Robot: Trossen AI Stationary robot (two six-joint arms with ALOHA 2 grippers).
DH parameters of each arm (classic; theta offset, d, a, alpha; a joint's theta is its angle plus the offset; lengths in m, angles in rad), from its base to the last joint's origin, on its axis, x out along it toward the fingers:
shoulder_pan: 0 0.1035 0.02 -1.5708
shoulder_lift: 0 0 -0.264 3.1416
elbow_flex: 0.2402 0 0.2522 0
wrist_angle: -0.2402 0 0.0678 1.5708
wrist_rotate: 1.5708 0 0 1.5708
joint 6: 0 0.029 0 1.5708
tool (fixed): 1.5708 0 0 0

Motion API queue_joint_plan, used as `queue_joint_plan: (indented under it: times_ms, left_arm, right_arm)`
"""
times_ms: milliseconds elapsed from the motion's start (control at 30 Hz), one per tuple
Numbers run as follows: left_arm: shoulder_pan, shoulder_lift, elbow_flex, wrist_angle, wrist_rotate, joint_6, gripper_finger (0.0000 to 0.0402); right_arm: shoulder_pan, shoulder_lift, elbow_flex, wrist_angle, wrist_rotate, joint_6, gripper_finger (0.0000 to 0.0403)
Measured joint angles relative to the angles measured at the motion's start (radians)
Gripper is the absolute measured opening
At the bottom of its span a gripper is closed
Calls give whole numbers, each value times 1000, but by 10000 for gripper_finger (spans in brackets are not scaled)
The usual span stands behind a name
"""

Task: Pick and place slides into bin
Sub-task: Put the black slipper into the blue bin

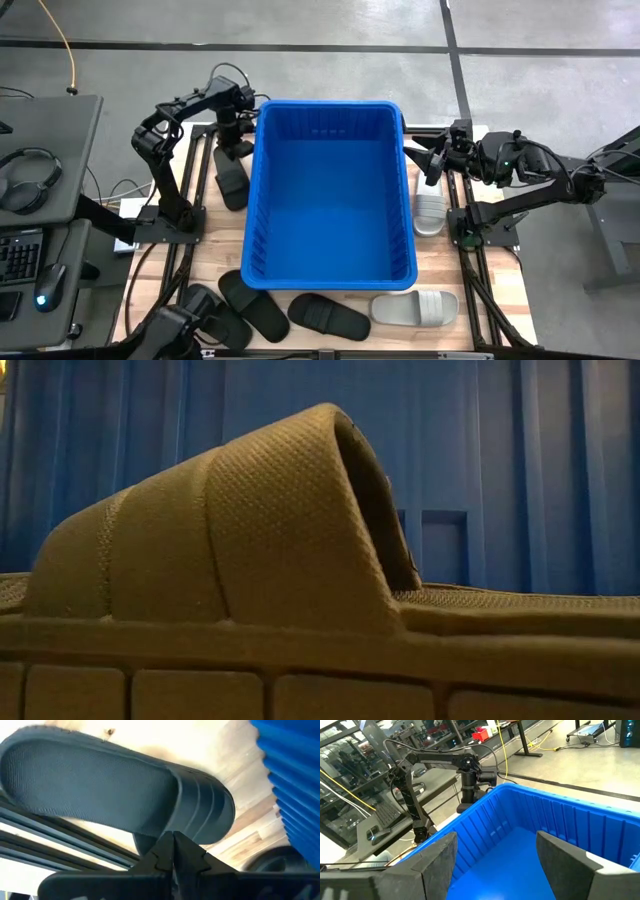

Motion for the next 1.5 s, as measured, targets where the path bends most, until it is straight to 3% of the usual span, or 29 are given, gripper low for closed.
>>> queue_joint_plan:
  times_ms: [133, 233, 533, 733, 900, 1500]
  left_arm:
    - [0, 0, 2, -19, 31, 24, 10]
    - [0, 0, 2, -31, 79, 33, 43]
    - [-2, -2, -44, -9, 36, -15, 251]
    - [-2, -1, -86, 53, 27, -39, 327]
    - [-2, 11, -87, 58, 39, -68, 329]
    - [-3, 120, -87, 7, 75, -105, 259]
  right_arm:
    - [0, 0, 0, 0, -1, 0, 261]
    - [0, 0, 0, 0, -1, 0, 261]
    - [0, 0, 0, -1, -2, 0, 261]
    - [0, 0, 0, -2, -3, 0, 261]
    - [0, 0, 0, -2, -3, 0, 261]
    - [0, 0, 0, -2, -4, 19, 261]
